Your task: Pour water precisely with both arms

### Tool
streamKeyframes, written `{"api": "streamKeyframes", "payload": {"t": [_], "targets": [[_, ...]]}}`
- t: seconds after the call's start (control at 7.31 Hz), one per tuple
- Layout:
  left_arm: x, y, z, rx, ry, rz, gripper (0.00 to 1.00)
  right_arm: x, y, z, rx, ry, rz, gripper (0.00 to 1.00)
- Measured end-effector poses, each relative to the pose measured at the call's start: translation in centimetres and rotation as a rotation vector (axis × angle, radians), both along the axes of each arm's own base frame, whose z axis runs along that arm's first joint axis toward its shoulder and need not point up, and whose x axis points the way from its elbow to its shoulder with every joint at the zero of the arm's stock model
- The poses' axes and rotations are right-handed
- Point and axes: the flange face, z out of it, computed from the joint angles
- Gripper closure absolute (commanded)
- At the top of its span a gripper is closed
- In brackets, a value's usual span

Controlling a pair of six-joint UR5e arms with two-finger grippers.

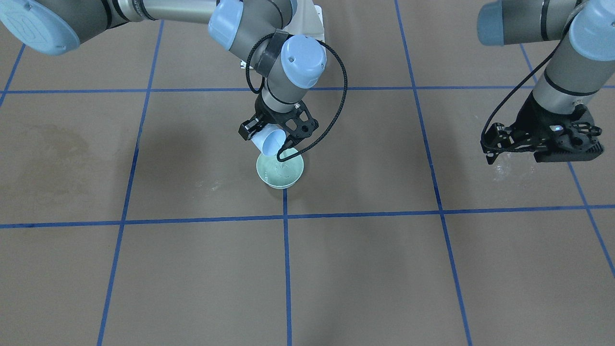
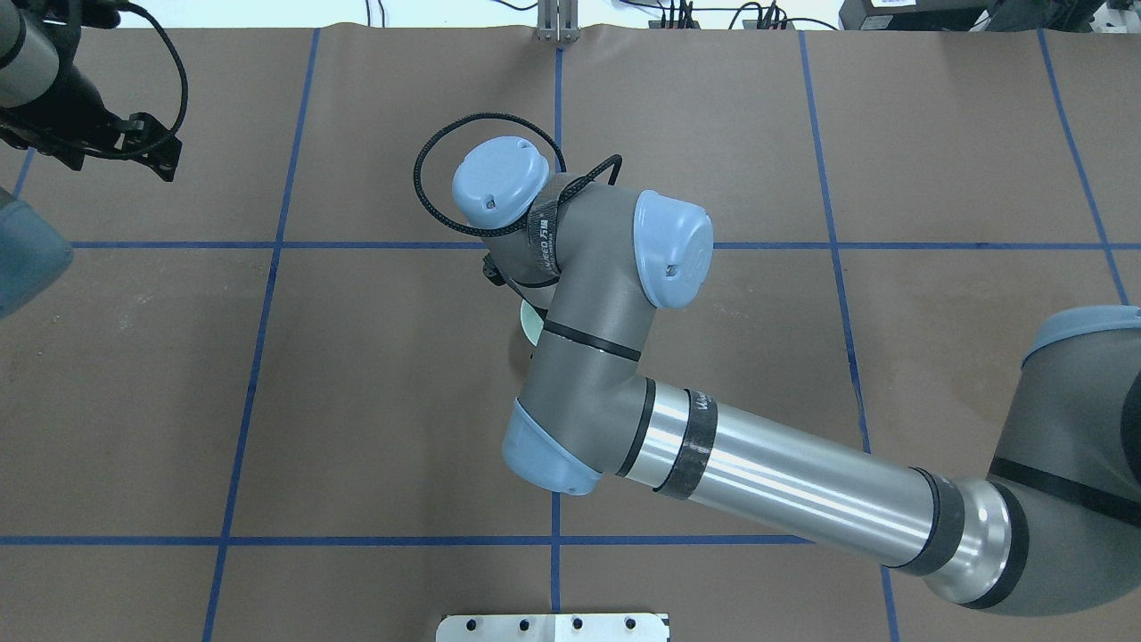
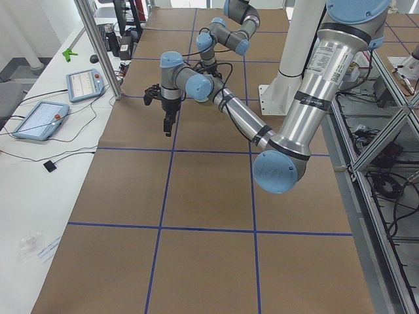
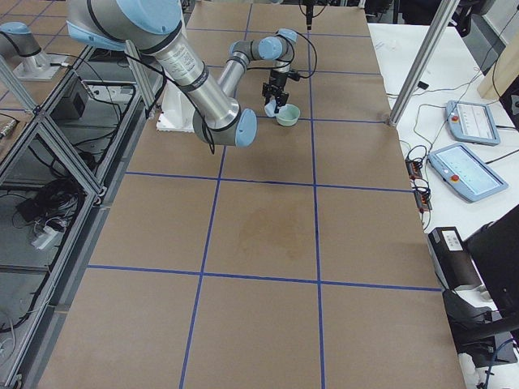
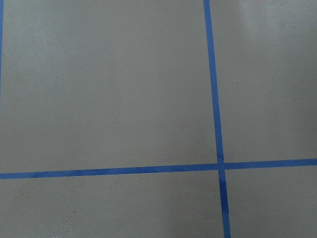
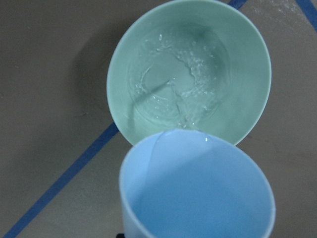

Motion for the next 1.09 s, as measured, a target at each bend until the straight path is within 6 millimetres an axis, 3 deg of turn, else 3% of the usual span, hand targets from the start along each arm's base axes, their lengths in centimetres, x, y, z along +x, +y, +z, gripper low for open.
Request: {"api": "streamKeyframes", "payload": {"t": [0.68, 1.09], "targets": [[0.0, 0.1, -0.2, 0.001, 0.003, -0.003, 0.00, 0.8, 0.4, -0.7, 0.025, -0.033, -0.034, 1.00], [0.1, 0.2, -0.3, -0.002, 0.004, -0.006, 0.00, 5.6, 1.8, 0.7, 0.113, -0.212, 0.020, 1.00]]}}
